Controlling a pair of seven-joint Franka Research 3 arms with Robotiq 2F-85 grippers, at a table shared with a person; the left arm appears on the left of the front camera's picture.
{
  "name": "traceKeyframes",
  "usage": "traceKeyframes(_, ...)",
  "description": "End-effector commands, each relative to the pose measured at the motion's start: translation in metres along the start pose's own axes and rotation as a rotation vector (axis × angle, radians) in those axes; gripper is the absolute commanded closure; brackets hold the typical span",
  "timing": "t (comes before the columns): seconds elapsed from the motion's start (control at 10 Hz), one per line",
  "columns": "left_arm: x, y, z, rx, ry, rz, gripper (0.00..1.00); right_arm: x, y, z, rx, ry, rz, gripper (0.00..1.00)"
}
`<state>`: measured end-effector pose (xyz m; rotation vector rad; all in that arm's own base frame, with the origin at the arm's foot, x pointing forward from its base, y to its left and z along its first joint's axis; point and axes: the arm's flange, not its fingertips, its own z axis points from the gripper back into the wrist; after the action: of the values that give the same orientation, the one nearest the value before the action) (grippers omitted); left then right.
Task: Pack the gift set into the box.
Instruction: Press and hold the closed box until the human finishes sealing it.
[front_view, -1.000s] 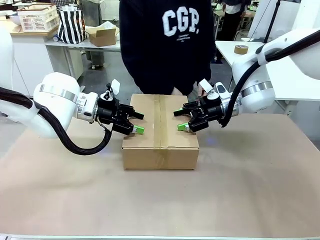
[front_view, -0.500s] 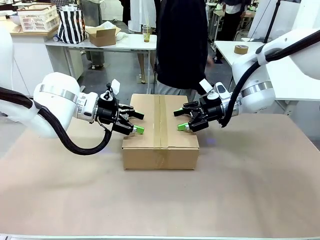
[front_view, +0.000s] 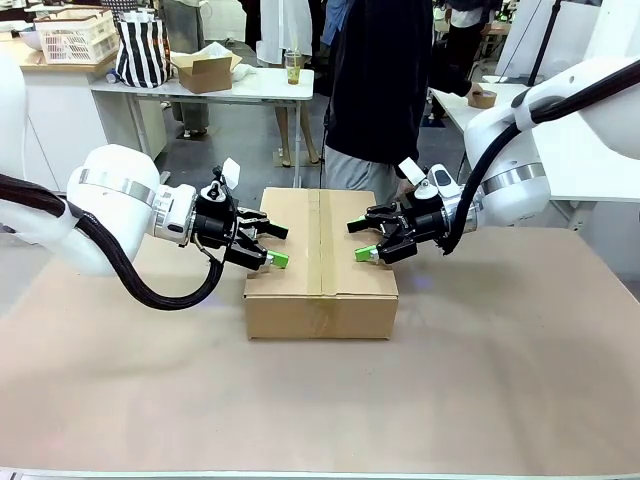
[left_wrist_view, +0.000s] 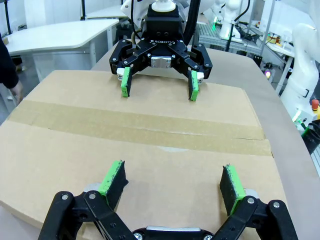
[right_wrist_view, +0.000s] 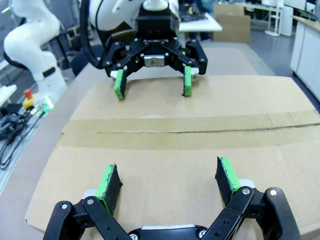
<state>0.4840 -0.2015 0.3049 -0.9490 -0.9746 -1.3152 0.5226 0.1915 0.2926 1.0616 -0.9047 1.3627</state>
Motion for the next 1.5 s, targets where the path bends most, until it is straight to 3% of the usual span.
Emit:
traceKeyframes(0.0, -0.0042, -0.0012, -0.0003, 0.001, 0.007, -0.004, 0.0, -0.0026, 0.0006, -0.0002, 0.0, 0.001, -0.006, 0.0)
traceKeyframes(1.4, -0.0042, -0.0012, -0.0003, 0.001, 0.007, -0.004, 0.0, -0.0026, 0.0006, -0.0002, 0.0, 0.001, -0.006, 0.0)
